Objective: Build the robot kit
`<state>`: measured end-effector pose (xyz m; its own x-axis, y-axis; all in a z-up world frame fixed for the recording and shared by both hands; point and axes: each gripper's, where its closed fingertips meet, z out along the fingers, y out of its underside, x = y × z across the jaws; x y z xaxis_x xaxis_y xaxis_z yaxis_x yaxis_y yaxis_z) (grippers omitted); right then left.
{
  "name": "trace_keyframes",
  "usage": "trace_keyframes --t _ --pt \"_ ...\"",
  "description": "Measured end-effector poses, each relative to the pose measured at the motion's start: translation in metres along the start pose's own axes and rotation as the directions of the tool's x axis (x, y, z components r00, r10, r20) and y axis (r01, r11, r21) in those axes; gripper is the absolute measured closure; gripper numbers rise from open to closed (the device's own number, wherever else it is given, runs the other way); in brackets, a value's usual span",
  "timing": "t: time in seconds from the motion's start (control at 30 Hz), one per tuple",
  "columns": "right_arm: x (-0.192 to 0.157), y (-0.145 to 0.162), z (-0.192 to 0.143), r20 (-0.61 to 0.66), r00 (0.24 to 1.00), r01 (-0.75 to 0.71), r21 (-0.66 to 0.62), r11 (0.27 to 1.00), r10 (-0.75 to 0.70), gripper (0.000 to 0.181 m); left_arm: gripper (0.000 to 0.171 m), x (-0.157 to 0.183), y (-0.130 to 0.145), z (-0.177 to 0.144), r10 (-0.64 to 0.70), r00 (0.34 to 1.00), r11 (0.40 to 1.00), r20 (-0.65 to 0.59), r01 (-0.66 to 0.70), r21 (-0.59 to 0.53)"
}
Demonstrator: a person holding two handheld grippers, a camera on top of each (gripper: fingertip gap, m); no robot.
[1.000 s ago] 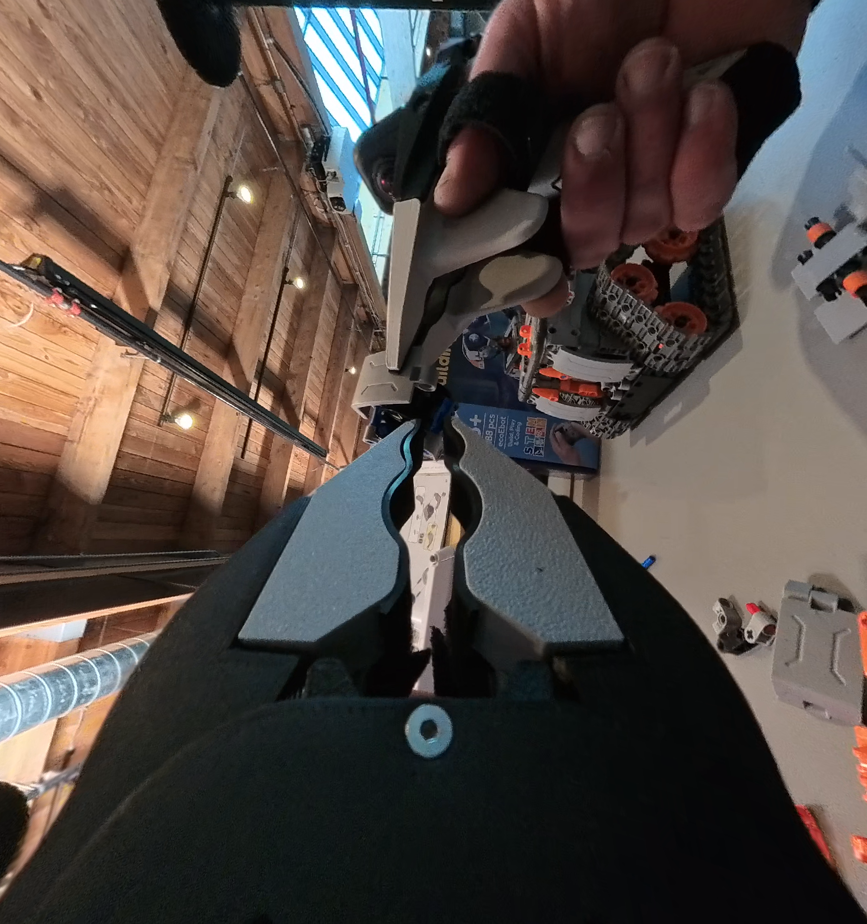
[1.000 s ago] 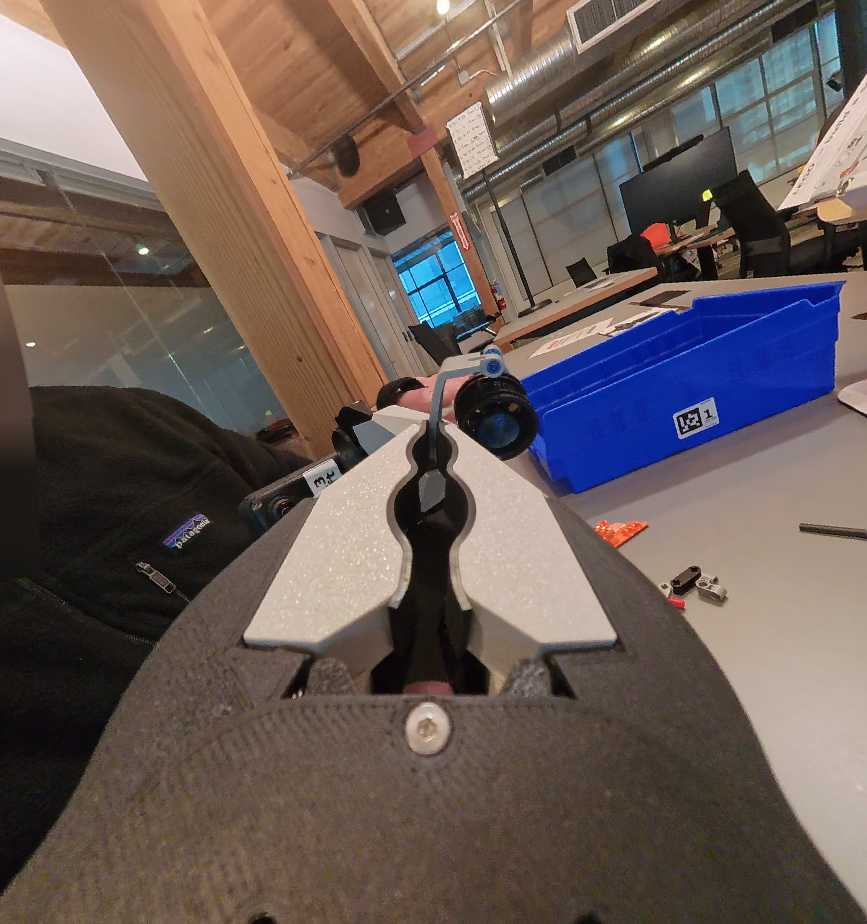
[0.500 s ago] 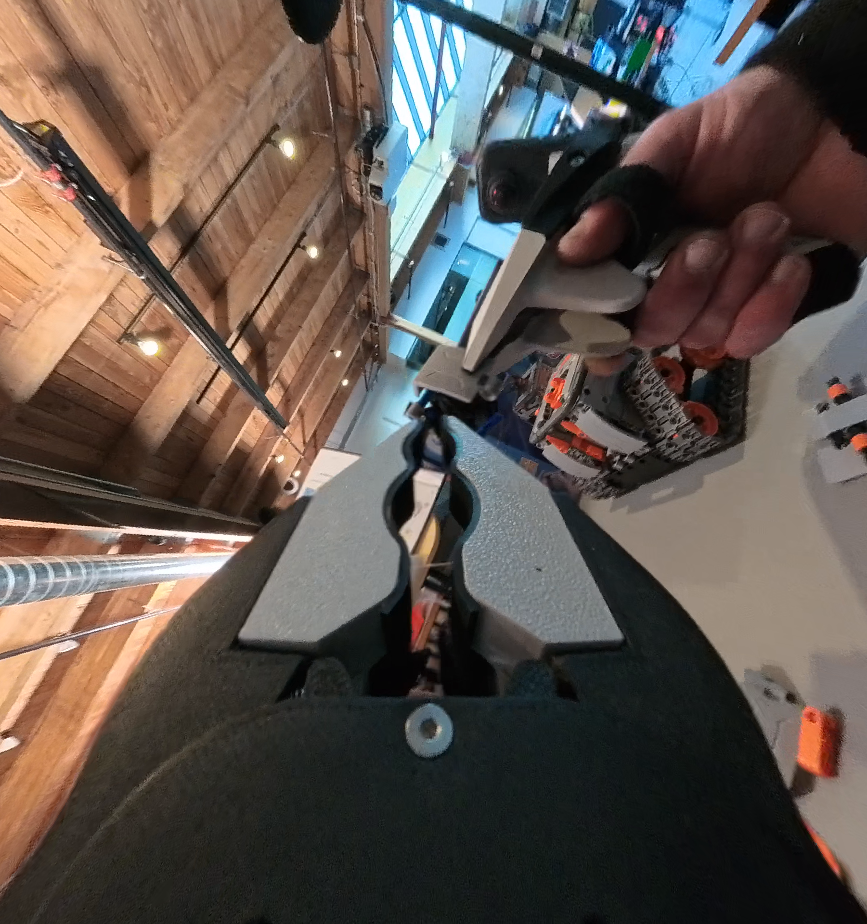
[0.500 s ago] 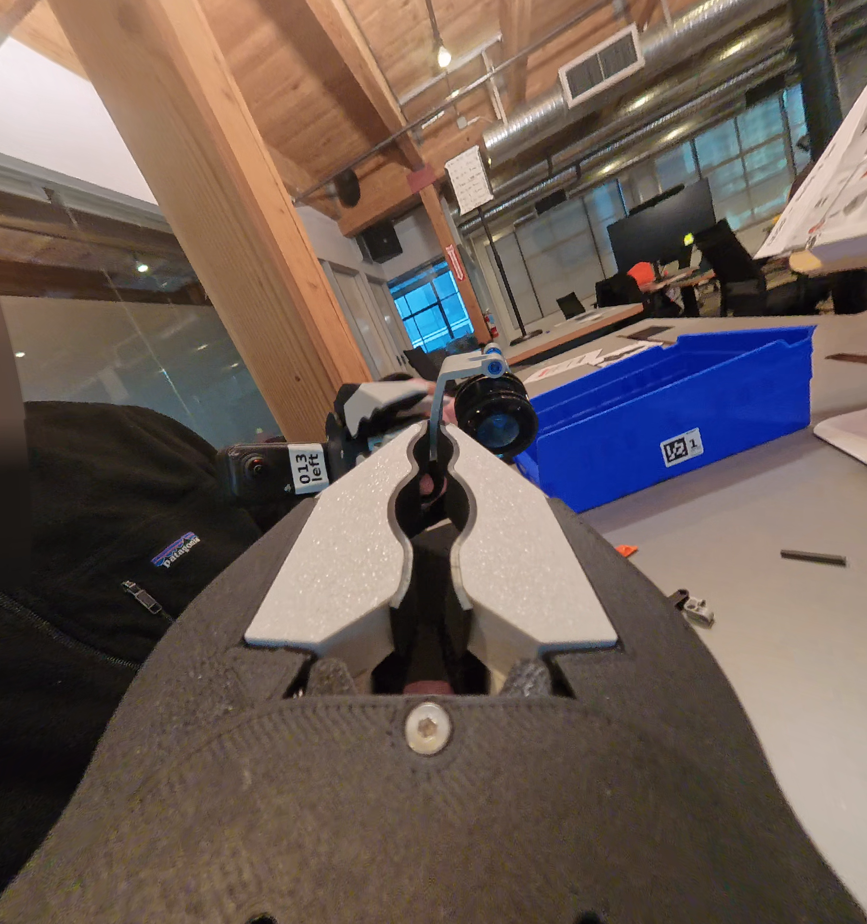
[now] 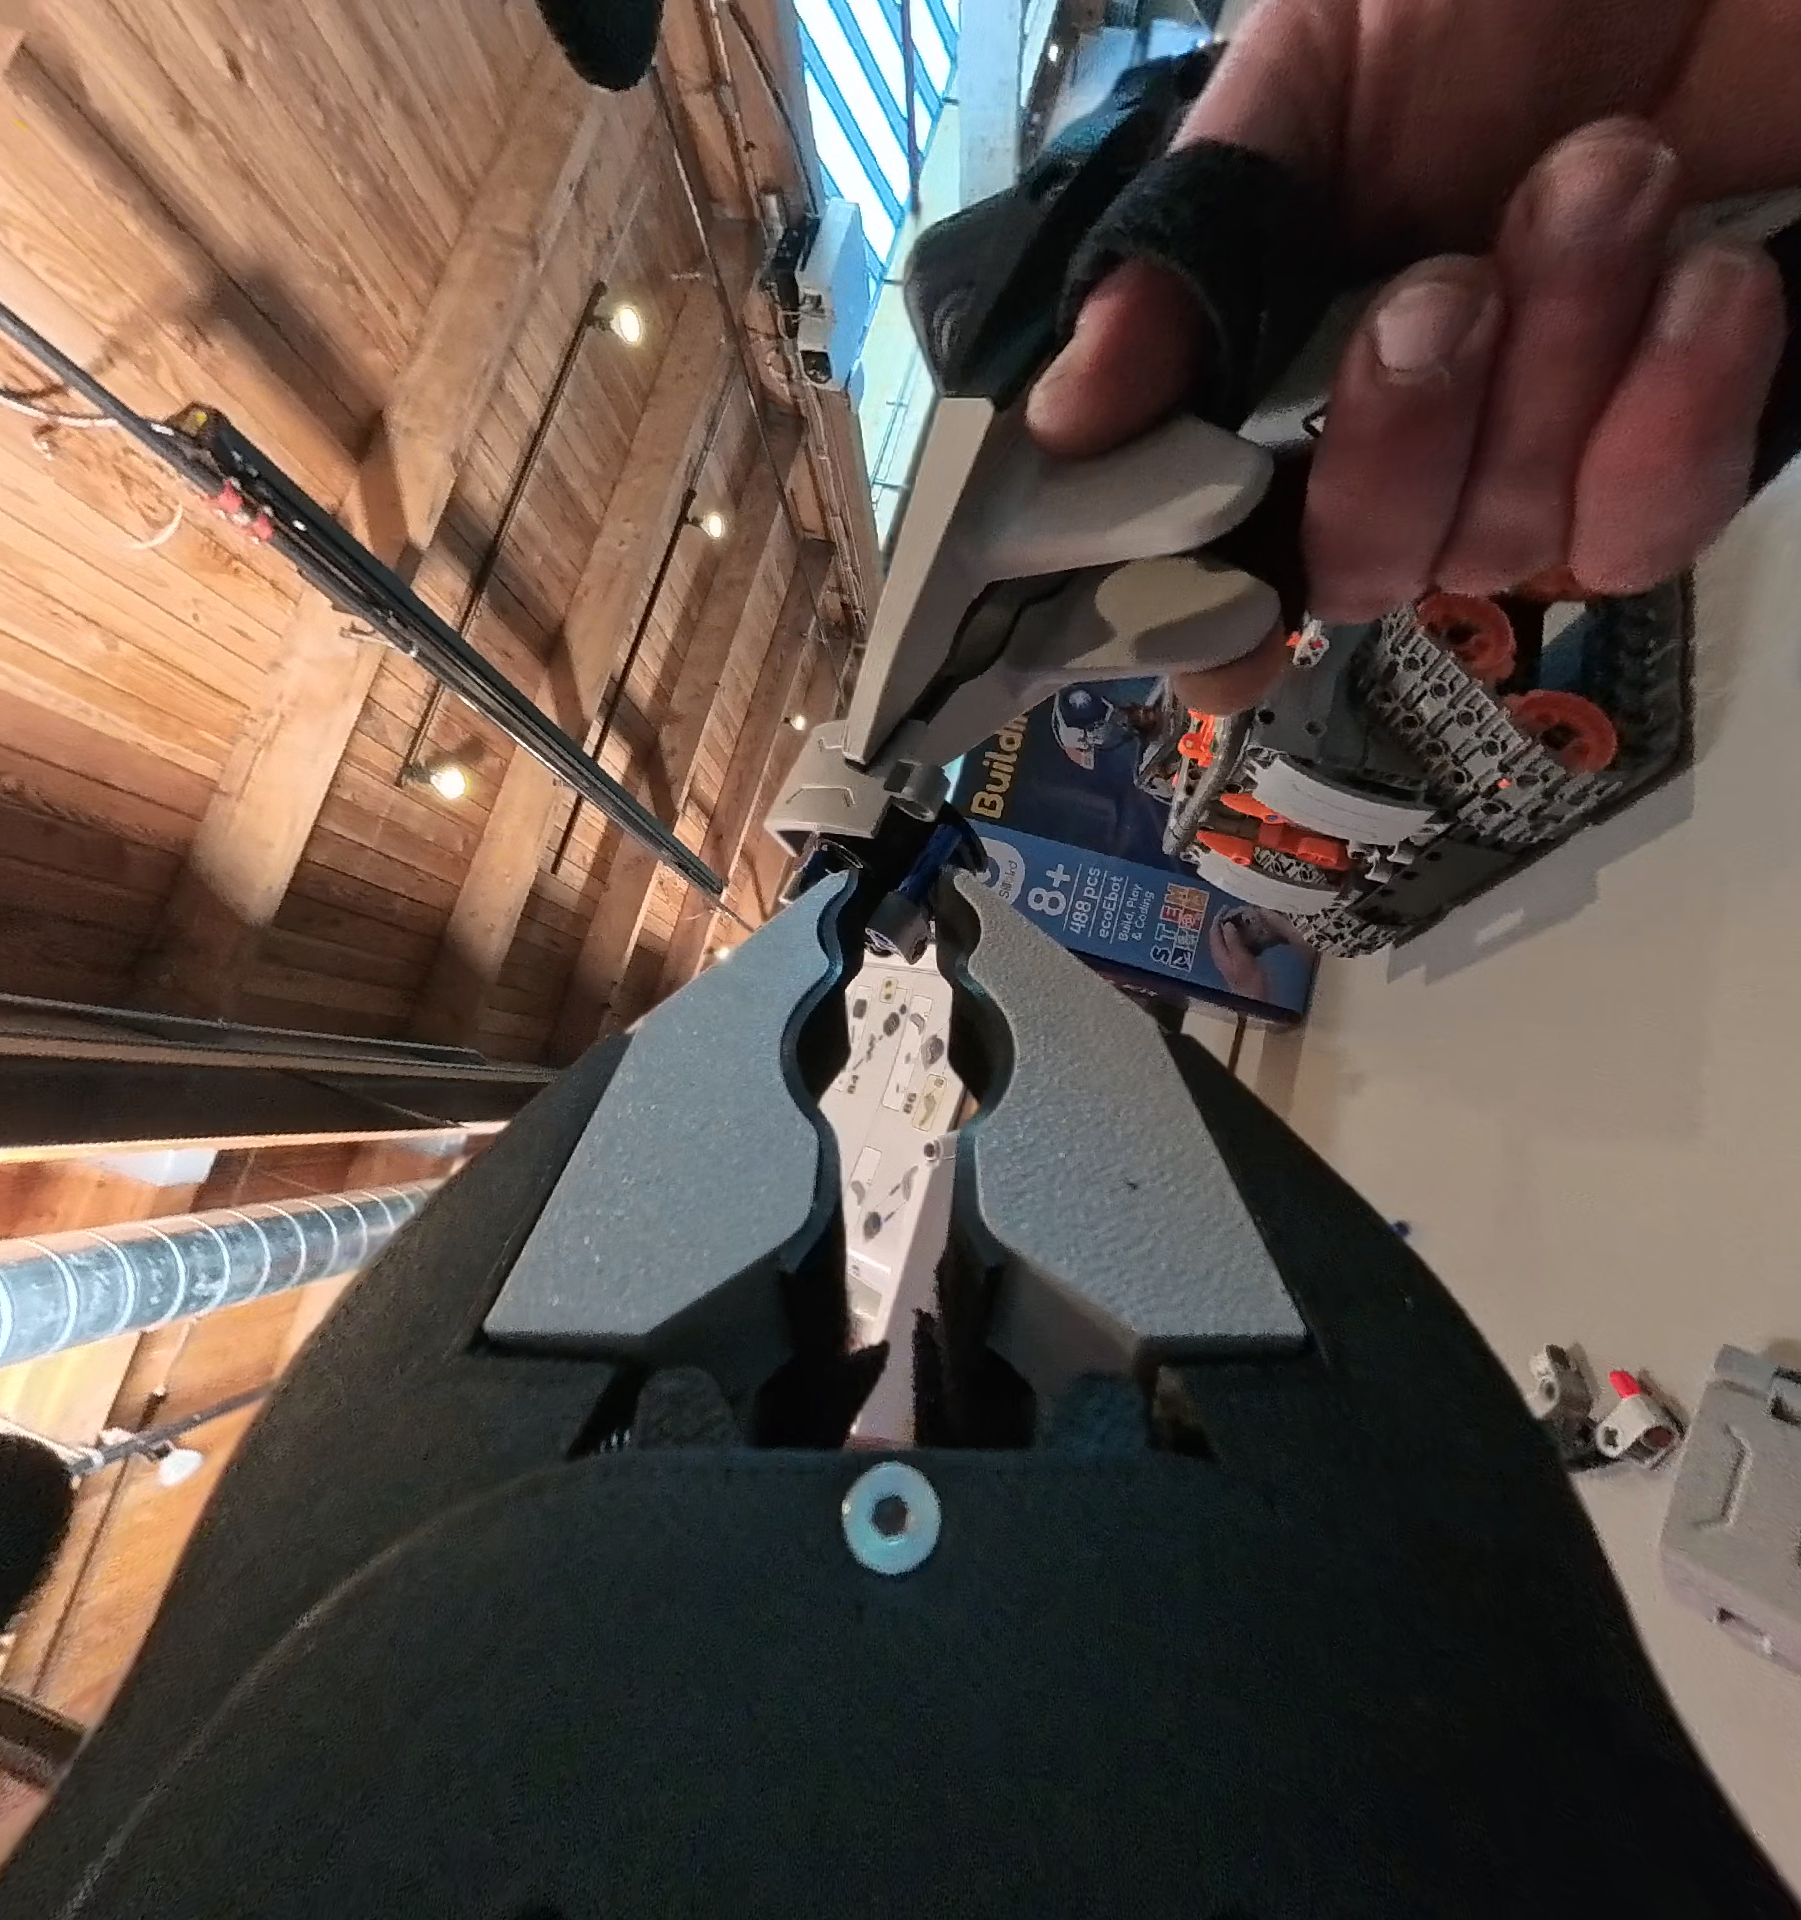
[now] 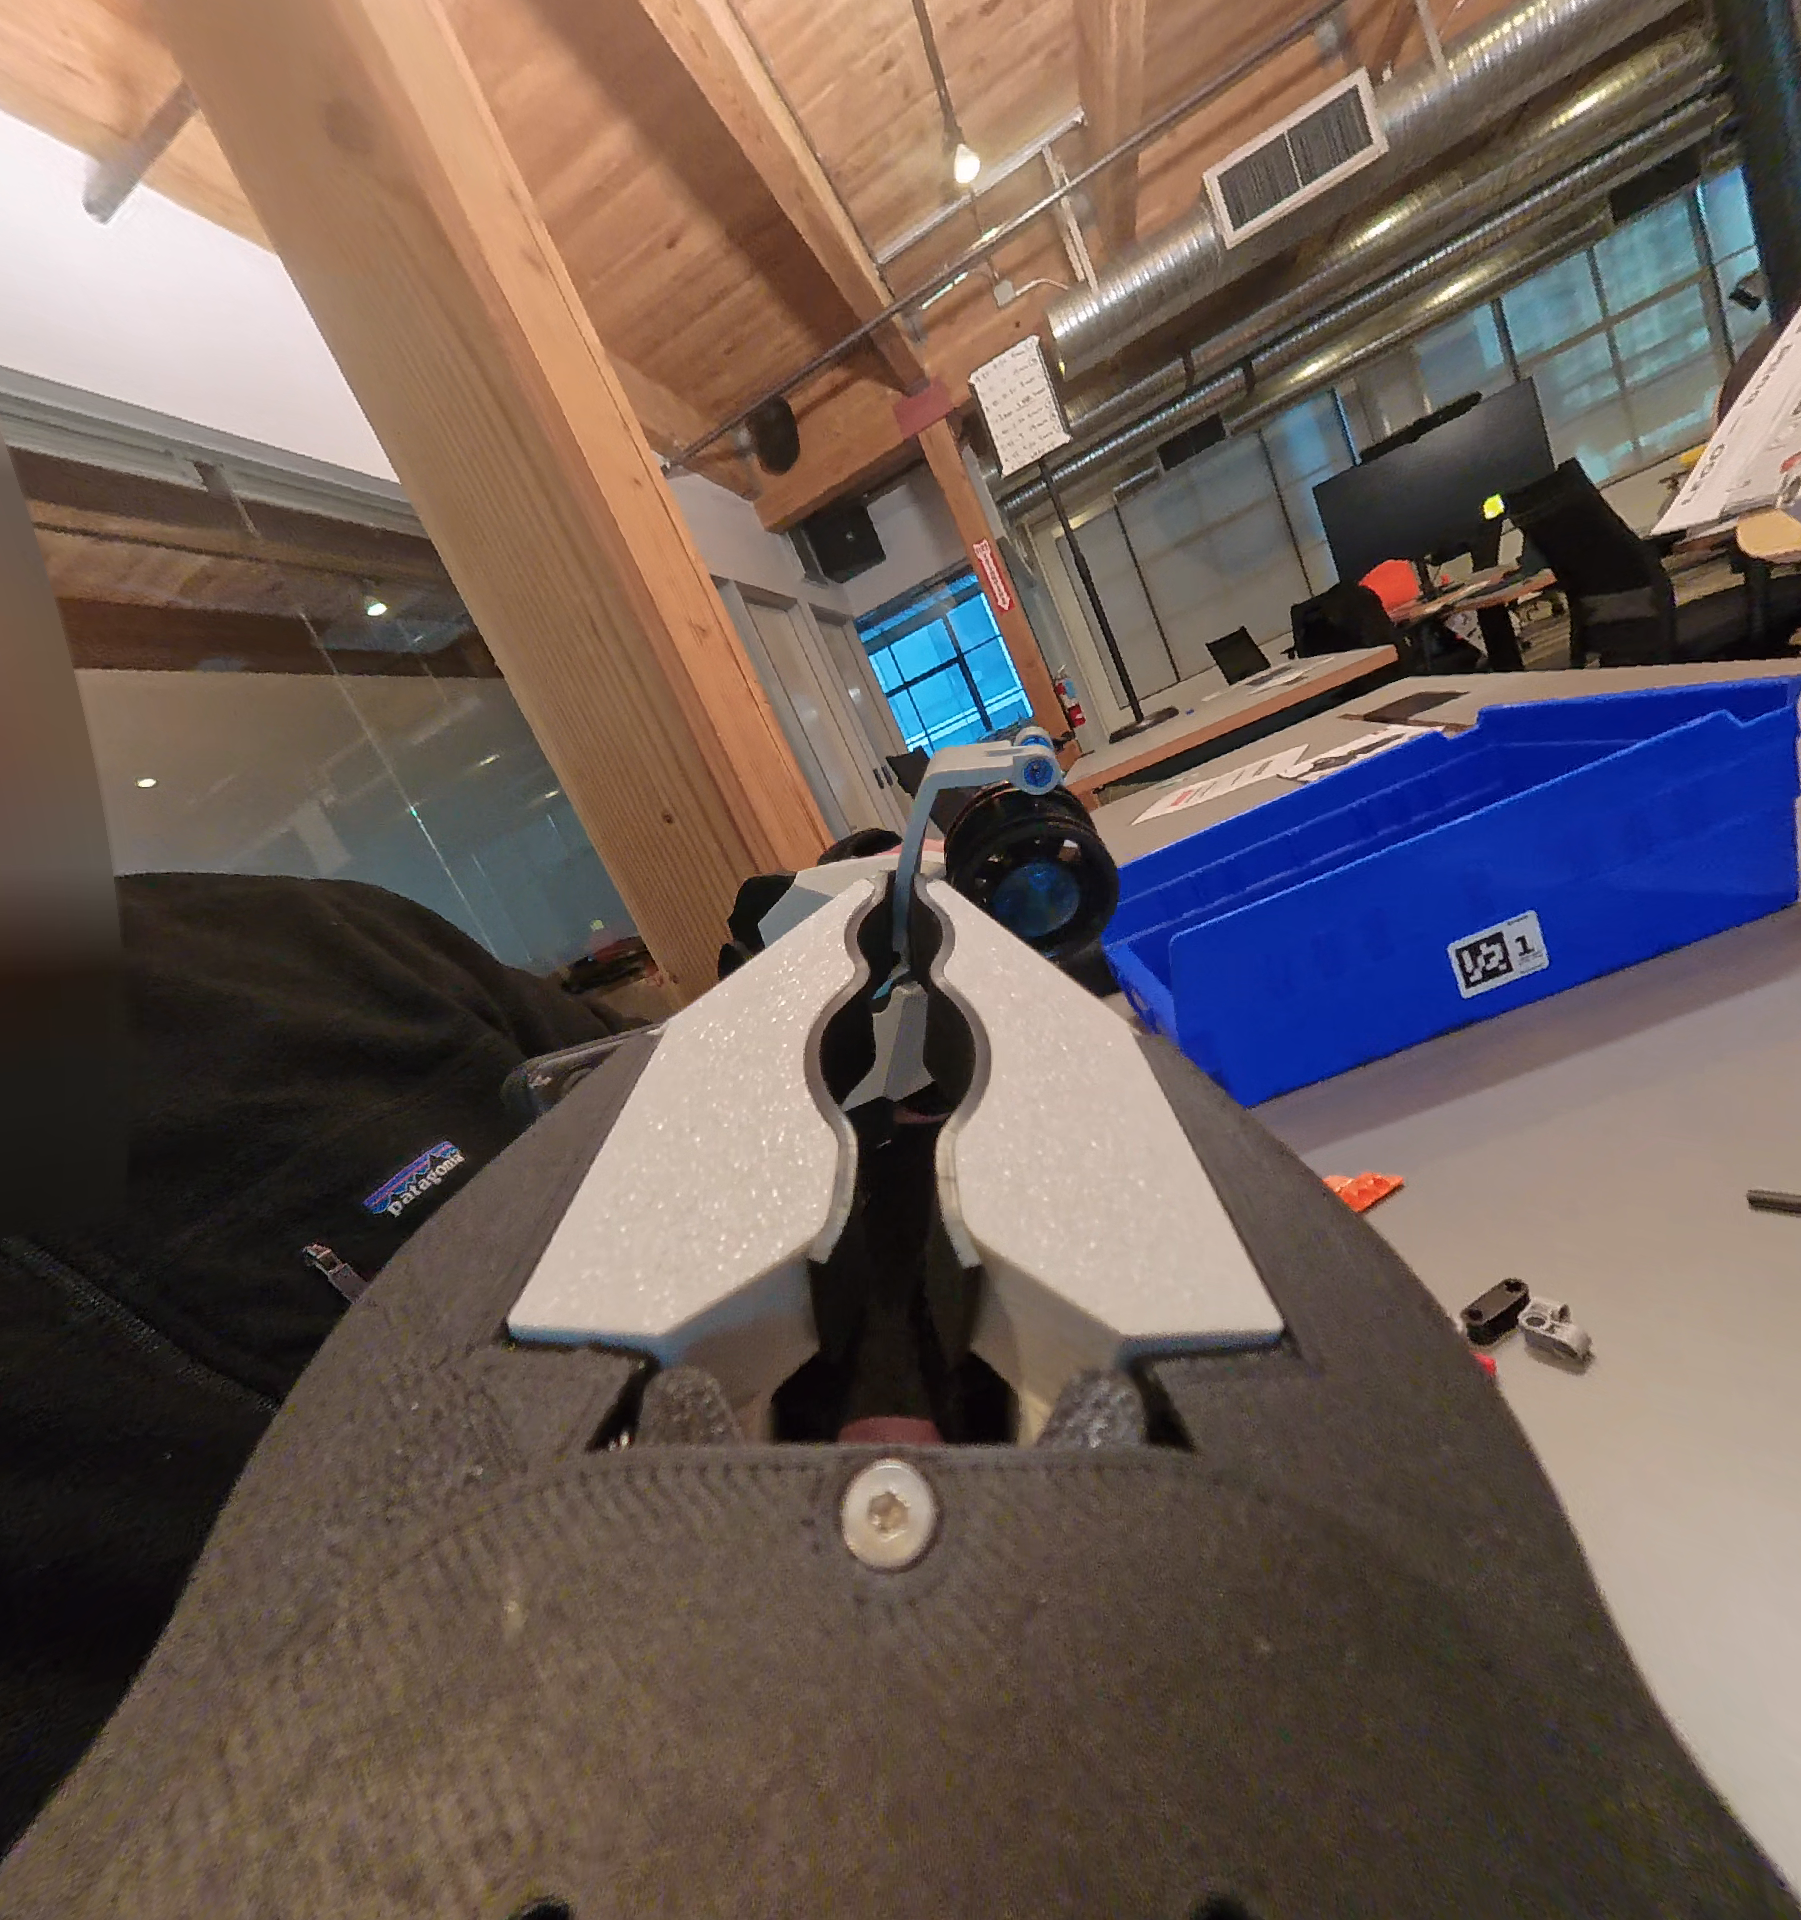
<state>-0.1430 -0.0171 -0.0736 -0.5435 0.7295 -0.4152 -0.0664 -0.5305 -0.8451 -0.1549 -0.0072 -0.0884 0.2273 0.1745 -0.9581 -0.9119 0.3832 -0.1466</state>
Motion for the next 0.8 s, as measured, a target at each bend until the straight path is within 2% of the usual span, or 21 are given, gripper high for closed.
trace_keyframes --t 0.27,0.8 --pt "-0.003 -0.007 -0.001 -0.01 0.999 0.044 0.03 0.999 -0.043 0.181 0.162 -0.008 -0.002 0.006 -0.157 0.988 0.987 0.014 0.157 -0.019" --pt "-0.01 -0.013 -0.005 -0.019 0.991 0.133 -0.015 0.991 -0.134 0.181 0.165 -0.012 -0.01 0.01 -0.243 0.97 0.97 -0.013 0.243 0.002"
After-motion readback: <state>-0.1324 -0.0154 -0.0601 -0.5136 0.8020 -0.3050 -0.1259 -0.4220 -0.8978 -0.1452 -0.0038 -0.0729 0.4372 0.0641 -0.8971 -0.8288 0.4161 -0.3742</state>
